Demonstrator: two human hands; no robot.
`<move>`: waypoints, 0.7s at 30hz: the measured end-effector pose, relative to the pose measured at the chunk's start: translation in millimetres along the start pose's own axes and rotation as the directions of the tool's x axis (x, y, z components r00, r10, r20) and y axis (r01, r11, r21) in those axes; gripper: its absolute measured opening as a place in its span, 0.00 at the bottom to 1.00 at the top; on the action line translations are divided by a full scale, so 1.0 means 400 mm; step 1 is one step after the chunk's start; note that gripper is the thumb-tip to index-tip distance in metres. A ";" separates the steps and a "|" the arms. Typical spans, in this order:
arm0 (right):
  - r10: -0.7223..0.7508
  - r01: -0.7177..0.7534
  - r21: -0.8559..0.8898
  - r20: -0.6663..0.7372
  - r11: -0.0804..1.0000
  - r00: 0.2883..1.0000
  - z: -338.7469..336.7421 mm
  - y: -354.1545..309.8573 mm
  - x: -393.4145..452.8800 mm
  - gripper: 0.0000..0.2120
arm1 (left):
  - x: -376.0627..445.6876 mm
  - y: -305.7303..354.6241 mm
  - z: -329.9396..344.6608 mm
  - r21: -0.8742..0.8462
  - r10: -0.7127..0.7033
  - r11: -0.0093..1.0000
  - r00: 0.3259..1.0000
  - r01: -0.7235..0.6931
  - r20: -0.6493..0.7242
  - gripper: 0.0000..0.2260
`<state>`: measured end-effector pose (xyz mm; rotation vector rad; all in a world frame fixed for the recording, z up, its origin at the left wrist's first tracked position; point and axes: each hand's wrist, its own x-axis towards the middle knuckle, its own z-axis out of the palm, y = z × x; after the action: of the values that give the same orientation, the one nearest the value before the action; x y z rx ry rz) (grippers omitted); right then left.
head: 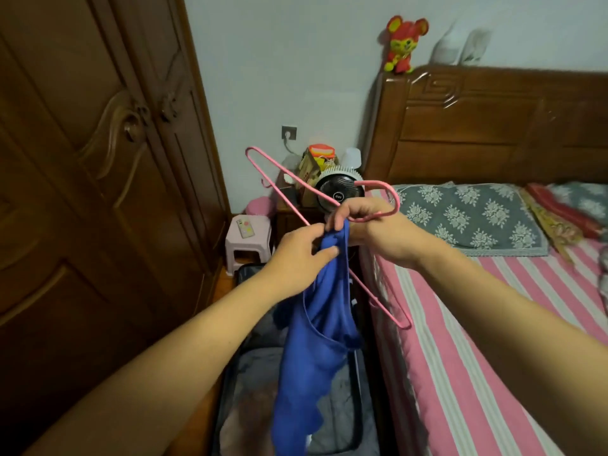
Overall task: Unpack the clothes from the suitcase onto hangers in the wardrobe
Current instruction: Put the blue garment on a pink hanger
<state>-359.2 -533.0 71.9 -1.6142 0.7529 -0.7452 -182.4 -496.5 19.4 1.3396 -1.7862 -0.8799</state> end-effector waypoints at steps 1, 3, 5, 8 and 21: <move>0.009 -0.006 0.042 -0.063 0.999 0.998 -0.009 -0.008 -0.005 0.07 | 0.004 0.024 0.002 0.070 0.034 0.997 0.998 -0.030 -0.049 0.08; 0.059 -0.025 0.168 -0.199 0.985 0.978 -0.017 0.003 -0.016 0.12 | 0.009 0.053 -0.006 0.046 0.031 0.999 0.988 -0.025 -0.151 0.02; 0.101 -0.024 0.253 -0.297 0.967 0.950 -0.032 0.043 -0.040 0.13 | 0.006 0.084 -0.020 -0.083 -0.029 0.997 0.976 0.012 -0.214 0.05; 0.082 -0.085 -0.002 -0.228 0.996 0.970 -0.049 0.128 -0.109 0.14 | -0.006 0.133 -0.048 -0.224 -0.066 0.974 0.986 0.030 -0.153 0.08; -0.048 -0.151 -0.370 -0.477 0.917 0.878 -0.081 0.169 -0.036 0.11 | -0.101 0.151 -0.183 0.158 -0.147 0.973 0.979 0.169 -0.142 0.10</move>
<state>-399.2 -550.0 9.0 -1.7781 1.3774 -1.0187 -140.3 -451.0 101.8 1.6296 -1.7015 -0.7186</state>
